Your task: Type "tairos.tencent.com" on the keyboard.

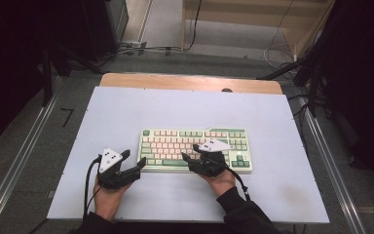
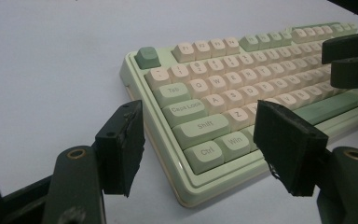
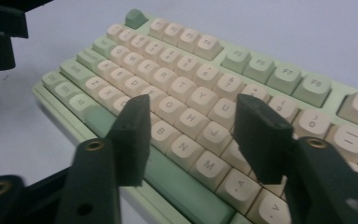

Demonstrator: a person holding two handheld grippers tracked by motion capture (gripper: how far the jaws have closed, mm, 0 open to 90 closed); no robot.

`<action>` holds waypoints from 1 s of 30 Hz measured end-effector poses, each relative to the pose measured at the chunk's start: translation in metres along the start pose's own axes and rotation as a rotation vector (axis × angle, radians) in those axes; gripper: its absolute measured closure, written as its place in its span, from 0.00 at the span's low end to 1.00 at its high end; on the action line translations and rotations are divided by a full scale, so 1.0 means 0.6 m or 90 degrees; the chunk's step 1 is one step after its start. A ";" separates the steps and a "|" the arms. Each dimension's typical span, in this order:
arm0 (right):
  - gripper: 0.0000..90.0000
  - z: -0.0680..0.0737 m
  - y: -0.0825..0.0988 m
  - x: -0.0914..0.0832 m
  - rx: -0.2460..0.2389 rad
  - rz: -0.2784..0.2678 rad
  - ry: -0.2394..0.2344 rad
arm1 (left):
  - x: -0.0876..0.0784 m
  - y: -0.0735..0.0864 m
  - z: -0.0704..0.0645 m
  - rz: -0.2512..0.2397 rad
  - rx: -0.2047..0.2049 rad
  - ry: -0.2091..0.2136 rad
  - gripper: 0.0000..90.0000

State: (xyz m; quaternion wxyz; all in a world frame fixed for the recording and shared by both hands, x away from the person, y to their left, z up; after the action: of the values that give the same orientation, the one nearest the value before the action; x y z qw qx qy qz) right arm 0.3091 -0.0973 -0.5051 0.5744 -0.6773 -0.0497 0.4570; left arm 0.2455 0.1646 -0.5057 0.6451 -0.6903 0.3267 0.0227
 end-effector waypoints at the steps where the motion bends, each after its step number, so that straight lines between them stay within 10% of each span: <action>1: 0.38 -0.001 0.001 -0.001 0.005 0.001 0.003 | 0.002 -0.001 -0.001 0.001 0.001 0.003 0.38; 9: 0.26 -0.020 0.013 -0.012 0.028 0.015 0.032 | 0.022 -0.009 -0.009 0.008 0.011 0.028 0.42; 30: 0.30 -0.075 0.059 -0.094 0.096 -0.003 0.134 | 0.128 -0.059 -0.062 0.043 0.046 0.111 1.00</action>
State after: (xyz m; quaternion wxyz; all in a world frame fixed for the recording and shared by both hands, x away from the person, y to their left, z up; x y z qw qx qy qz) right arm 0.2906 -0.1753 -0.5063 0.6268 -0.6764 0.0438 0.3844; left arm 0.3084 0.0968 -0.5032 0.6377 -0.6546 0.4051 -0.0277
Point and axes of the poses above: each handheld gripper's, and its own axes: x roughly forward along the jaws, y roughly out of its underside, z roughly to its left, the point moved 3 cm from there along x, roughly forward along the jaws, and after that the axes turned 2 degrees about y, right-handed, at the moved point
